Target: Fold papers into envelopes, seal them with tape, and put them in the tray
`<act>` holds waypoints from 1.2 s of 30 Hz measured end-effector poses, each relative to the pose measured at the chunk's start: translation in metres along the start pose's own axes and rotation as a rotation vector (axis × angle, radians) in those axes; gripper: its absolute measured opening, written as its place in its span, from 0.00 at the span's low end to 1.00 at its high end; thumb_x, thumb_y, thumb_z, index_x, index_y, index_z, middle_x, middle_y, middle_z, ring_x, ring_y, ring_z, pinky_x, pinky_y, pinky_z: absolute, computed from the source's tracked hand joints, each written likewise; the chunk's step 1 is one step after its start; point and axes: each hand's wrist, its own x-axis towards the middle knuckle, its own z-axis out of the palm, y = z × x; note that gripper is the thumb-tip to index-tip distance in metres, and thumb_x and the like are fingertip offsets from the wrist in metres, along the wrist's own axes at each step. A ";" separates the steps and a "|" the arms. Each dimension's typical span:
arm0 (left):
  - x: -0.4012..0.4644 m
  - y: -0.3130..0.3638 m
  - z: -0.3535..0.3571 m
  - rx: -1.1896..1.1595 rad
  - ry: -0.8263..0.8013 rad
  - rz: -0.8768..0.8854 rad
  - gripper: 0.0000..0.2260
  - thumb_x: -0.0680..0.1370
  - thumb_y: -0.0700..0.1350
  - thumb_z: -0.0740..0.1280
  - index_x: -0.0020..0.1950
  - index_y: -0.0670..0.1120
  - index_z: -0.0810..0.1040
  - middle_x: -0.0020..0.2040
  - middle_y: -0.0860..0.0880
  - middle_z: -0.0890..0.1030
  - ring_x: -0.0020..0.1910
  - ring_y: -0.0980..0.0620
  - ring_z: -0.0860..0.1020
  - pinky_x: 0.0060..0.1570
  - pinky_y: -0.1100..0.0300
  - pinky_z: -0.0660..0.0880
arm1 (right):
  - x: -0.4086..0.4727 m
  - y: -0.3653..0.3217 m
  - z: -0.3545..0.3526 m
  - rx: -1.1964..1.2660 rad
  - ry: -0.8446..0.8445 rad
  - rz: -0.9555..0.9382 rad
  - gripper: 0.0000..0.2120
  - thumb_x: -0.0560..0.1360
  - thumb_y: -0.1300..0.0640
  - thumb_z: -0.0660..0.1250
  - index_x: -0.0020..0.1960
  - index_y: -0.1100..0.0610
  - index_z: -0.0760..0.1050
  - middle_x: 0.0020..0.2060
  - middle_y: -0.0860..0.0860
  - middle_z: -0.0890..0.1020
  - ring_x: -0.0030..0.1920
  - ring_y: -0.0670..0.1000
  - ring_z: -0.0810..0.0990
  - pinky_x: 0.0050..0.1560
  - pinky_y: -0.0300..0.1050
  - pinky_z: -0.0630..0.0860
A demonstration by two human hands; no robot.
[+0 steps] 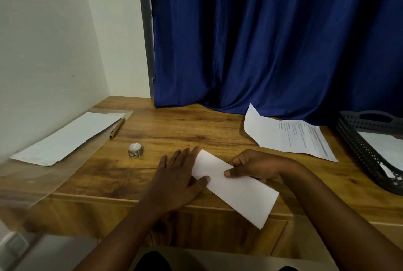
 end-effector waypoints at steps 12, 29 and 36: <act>-0.015 0.000 -0.016 -0.700 0.343 -0.145 0.29 0.80 0.63 0.62 0.79 0.59 0.60 0.77 0.60 0.66 0.74 0.60 0.66 0.72 0.53 0.66 | 0.000 0.013 0.055 0.446 0.620 -0.171 0.04 0.78 0.47 0.68 0.51 0.46 0.78 0.45 0.42 0.84 0.40 0.45 0.85 0.38 0.37 0.77; -0.021 -0.203 -0.127 -0.044 0.295 -0.543 0.29 0.74 0.61 0.74 0.71 0.50 0.73 0.68 0.46 0.77 0.65 0.45 0.76 0.63 0.50 0.74 | 0.002 0.024 0.058 0.587 0.689 -0.211 0.10 0.80 0.56 0.66 0.60 0.53 0.71 0.47 0.50 0.81 0.43 0.56 0.83 0.34 0.45 0.77; -0.025 -0.259 -0.117 0.115 0.109 -0.716 0.33 0.73 0.68 0.69 0.71 0.49 0.73 0.68 0.46 0.77 0.65 0.45 0.76 0.62 0.51 0.74 | 0.006 0.027 0.056 0.556 0.694 -0.183 0.10 0.80 0.57 0.66 0.60 0.52 0.70 0.46 0.50 0.80 0.43 0.57 0.82 0.36 0.46 0.76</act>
